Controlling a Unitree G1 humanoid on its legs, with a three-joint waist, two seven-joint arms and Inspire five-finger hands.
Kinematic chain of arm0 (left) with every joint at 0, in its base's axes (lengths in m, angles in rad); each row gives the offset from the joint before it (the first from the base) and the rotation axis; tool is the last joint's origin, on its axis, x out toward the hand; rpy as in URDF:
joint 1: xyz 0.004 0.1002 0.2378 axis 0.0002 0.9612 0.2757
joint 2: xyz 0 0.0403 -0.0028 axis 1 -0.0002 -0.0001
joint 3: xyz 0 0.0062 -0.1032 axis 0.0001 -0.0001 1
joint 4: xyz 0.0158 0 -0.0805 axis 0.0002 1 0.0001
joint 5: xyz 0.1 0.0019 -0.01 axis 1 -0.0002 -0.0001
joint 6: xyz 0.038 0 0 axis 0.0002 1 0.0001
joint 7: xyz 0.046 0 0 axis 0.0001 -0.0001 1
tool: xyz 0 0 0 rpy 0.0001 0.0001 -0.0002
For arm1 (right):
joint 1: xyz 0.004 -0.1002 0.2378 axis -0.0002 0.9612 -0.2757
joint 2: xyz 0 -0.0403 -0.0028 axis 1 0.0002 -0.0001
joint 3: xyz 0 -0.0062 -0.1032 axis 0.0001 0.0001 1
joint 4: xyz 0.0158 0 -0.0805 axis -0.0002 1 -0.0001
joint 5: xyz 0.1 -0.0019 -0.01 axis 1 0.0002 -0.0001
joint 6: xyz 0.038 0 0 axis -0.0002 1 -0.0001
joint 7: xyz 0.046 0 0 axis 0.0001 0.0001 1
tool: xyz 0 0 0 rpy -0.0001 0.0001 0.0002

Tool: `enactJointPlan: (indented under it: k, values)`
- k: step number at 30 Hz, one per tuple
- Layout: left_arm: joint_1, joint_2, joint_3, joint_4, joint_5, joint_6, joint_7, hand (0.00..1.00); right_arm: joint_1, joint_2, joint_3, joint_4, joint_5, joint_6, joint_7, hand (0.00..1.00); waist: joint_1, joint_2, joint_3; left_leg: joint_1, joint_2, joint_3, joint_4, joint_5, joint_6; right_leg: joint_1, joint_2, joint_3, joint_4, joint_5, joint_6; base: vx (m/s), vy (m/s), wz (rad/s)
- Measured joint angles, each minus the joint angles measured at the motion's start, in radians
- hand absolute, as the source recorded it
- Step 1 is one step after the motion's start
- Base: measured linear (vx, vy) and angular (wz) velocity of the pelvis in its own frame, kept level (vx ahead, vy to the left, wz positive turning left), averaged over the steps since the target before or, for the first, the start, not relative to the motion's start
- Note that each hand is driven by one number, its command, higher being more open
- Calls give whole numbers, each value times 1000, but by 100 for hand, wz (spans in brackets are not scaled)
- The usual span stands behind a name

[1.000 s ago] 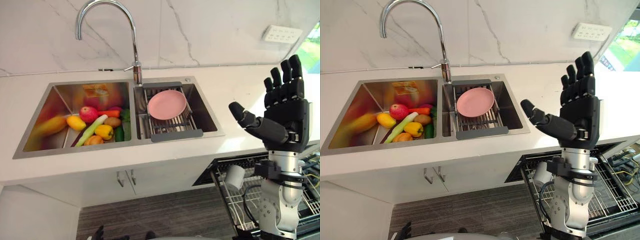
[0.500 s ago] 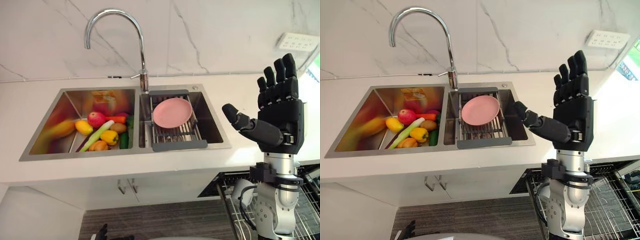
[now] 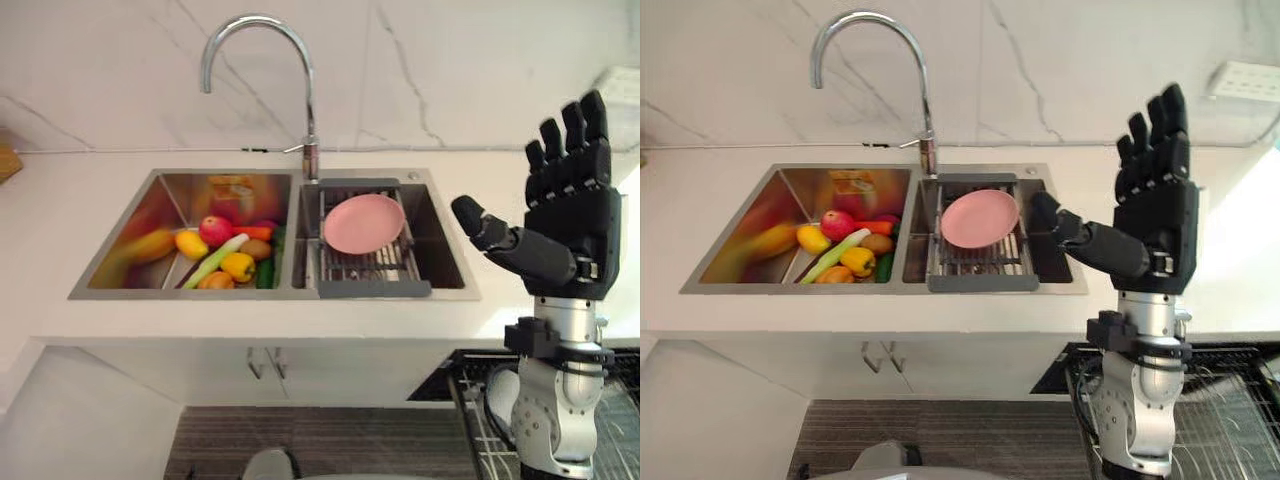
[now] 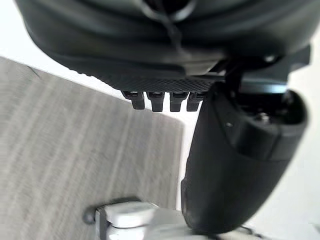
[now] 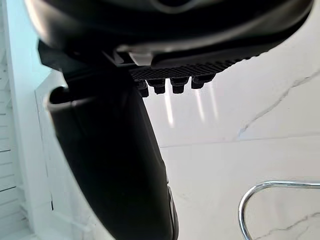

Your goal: Walk over to the sink, pick up the cup, carry it to the dishwasher, place the cup inside the dishwasher, then close the dishwasher door

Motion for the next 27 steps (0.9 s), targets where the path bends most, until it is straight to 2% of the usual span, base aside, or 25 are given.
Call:
enactJointPlan:
  k: [1,3,6,8,9,10,11,14,15,16,17,19,20,27]
  values:
    - [2,0,1,-13,0,0,-3,100,10,5,20,-4,-2,1,1,100,11,-3,1,-2,-9,6,13,-14,13,-1,-12,24,0,5,8,188,202,1]
    - [5,-3,1,-34,0,-2,-3,100,9,18,50,-15,-1,1,15,100,30,-7,-1,16,-26,26,1,-32,19,-1,-31,62,1,9,15,165,186,-14]
    - [7,3,-1,-32,0,-5,-4,100,13,41,63,-29,0,-8,61,100,34,-17,-22,52,-50,42,-40,-70,15,-23,-51,87,58,13,20,137,110,-24]
    - [4,14,-19,-16,0,-5,-3,100,10,38,61,-24,-1,-15,62,100,32,-5,-43,88,-62,32,-99,-73,15,-116,-60,123,239,12,21,135,143,-28]
    - [3,23,-39,-17,-1,-6,-2,100,-2,38,65,-16,-2,-21,62,100,27,-2,-44,118,-72,12,-132,-68,19,-198,-68,157,398,12,21,120,165,-32]
    - [7,47,-73,-15,-3,-5,-2,100,-19,40,76,8,-6,-31,61,100,14,-10,-39,162,-90,-15,-171,-51,33,-284,-72,201,581,2,30,183,137,1]
    - [4,88,-99,-3,-5,-2,-6,100,-21,40,82,37,-5,-40,57,100,-15,-29,-48,200,-93,-31,-199,-34,40,-325,-67,189,621,-35,13,200,104,23]
    - [-42,105,-98,5,-17,-2,-5,100,-37,39,103,63,-6,-47,53,100,-28,-42,-56,228,-94,-59,-205,-34,38,-373,-48,125,519,-52,-10,222,-4,37]
    - [-70,107,-96,2,-32,-6,-5,100,-50,39,117,73,-6,-52,51,100,-29,-44,-57,231,-99,-76,-200,-38,31,-385,-33,94,419,-14,-35,199,-50,34]
    - [-80,107,-95,-2,-45,-10,-7,100,-59,39,126,79,-8,-53,47,100,-28,-54,-58,235,-108,-82,-196,-42,25,-385,-23,83,355,51,-60,272,-92,32]
    - [-103,97,-79,4,-63,-6,-15,100,-82,25,137,113,-21,-57,40,100,-26,-44,-66,247,-99,-107,-187,-54,5,-344,-8,67,294,63,-48,222,-73,13]
    - [-104,95,-75,-6,-63,-18,-15,100,-104,5,139,133,-47,-57,17,100,-18,-33,-66,265,-78,-125,-195,-55,2,-284,22,57,198,88,-33,196,-53,-2]
    - [-83,94,-41,15,-59,2,-36,100,-211,-2,158,183,-44,-70,-12,100,1,-49,-30,275,-99,-141,-302,10,8,-138,22,63,-87,235,-23,86,-21,-6]
    - [-84,95,-41,16,-65,4,-59,100,-202,-1,157,183,-31,-70,3,100,-1,-51,-24,258,-98,-139,-310,10,8,-155,20,58,-84,234,-23,0,0,0]
